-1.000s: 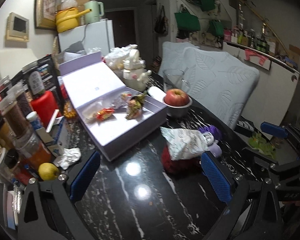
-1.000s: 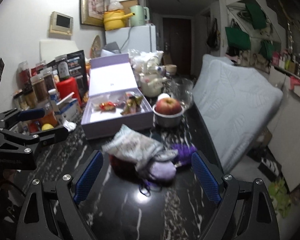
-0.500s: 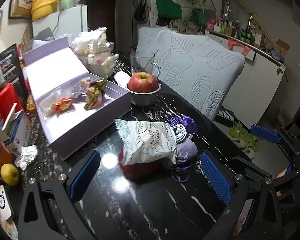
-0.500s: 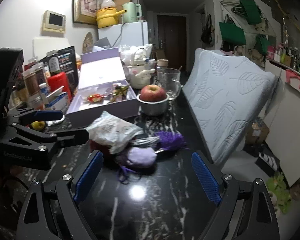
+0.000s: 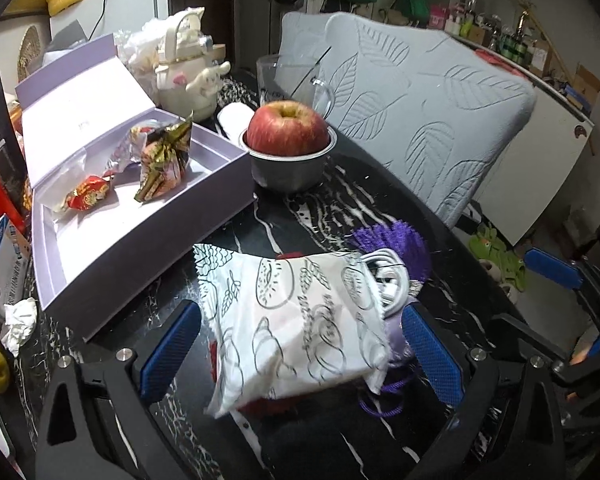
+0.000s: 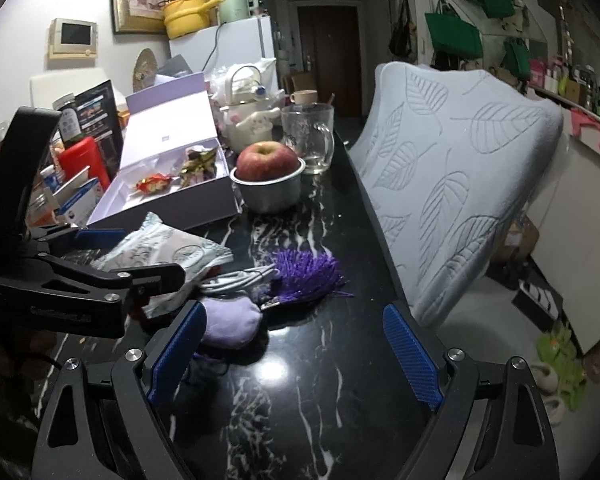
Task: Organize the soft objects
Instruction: 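Grasp the white patterned snack bag with the left gripper while the right grasps the white USB cable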
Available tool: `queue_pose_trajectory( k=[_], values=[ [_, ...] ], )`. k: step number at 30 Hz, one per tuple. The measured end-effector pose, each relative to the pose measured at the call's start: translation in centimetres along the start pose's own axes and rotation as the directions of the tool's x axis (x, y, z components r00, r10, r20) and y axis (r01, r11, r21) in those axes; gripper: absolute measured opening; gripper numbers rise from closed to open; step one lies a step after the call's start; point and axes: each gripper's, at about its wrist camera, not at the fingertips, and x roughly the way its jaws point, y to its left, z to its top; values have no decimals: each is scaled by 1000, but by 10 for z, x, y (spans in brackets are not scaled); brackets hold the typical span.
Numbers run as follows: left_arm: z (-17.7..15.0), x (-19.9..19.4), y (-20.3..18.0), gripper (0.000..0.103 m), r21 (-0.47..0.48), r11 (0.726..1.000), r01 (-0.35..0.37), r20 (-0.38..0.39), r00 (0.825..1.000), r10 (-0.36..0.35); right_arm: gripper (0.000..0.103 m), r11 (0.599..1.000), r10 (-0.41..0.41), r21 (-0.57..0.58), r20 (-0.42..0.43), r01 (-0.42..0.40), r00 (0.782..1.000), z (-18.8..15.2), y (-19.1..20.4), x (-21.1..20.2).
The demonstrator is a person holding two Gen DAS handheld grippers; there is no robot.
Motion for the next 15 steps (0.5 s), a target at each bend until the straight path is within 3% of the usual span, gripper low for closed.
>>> queue_pose_trajectory(
  k=[5, 9, 11, 15],
  values=[
    [0, 20, 5, 102, 4, 1000, -2, -57, 998, 3, 91, 1000, 8, 8, -20, -8, 1000, 1, -2, 11],
    [-4, 31, 12, 100, -45, 997, 67, -108, 992, -72, 91, 1000, 10, 9, -26, -10, 1000, 2, -2, 15],
    [-5, 30, 15, 87, -59, 995, 82, -92, 992, -87, 91, 1000, 11, 14, -29, -11, 1000, 2, -2, 16],
    [-5, 22, 13, 79, -32, 997, 74, -57, 996, -76, 91, 1000, 10, 24, -33, -9, 999, 2, -3, 17]
  ],
)
